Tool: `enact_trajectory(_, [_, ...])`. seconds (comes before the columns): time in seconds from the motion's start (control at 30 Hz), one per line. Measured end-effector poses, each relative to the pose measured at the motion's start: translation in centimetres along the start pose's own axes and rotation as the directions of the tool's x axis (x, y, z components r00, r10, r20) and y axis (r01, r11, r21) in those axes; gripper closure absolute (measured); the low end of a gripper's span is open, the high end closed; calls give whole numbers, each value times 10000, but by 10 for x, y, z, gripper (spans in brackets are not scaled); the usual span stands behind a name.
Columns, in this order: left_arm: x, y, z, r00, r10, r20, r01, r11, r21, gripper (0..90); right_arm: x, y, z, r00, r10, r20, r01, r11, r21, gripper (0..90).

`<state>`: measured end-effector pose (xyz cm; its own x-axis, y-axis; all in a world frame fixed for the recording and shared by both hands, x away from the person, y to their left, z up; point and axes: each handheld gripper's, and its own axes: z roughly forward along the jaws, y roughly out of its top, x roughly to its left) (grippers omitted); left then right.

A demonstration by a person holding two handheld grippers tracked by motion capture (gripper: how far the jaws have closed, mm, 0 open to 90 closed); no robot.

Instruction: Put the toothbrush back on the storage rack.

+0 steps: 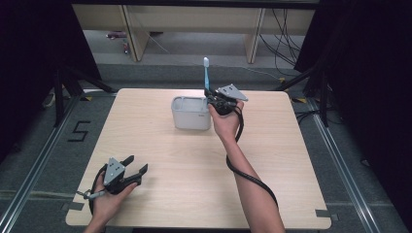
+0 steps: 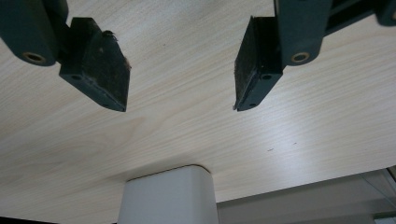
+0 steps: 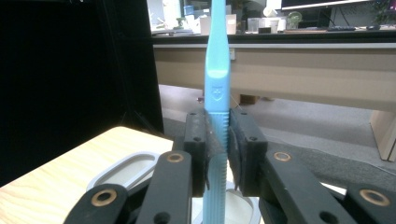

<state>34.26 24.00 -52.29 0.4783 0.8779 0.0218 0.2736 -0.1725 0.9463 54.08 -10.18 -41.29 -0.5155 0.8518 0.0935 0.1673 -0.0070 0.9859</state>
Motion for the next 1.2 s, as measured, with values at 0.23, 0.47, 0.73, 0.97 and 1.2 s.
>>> enact_trajectory(0.23, [0,0,0,10000,6,-4,-6,10000,-6,354,-2,-5,1,10000,19,45,-20,9999,157,786])
enact_trajectory(0.47, [0,0,0,10000,-40,11,40,10000,-16,353,-2,-9,2,10000,63,71,-65,9998,196,785])
enact_trajectory(0.73, [0,0,0,10000,-30,13,30,10000,-13,353,-2,-12,3,10000,35,76,-38,9993,363,785])
enact_trajectory(0.97, [0,0,0,10000,-23,6,23,10000,-9,353,-3,-14,3,10000,-96,-22,97,9991,404,785])
enact_trajectory(1.2, [0,0,0,10000,11,1,-11,10000,2,353,-3,-17,1,9998,-184,4,184,9983,551,785])
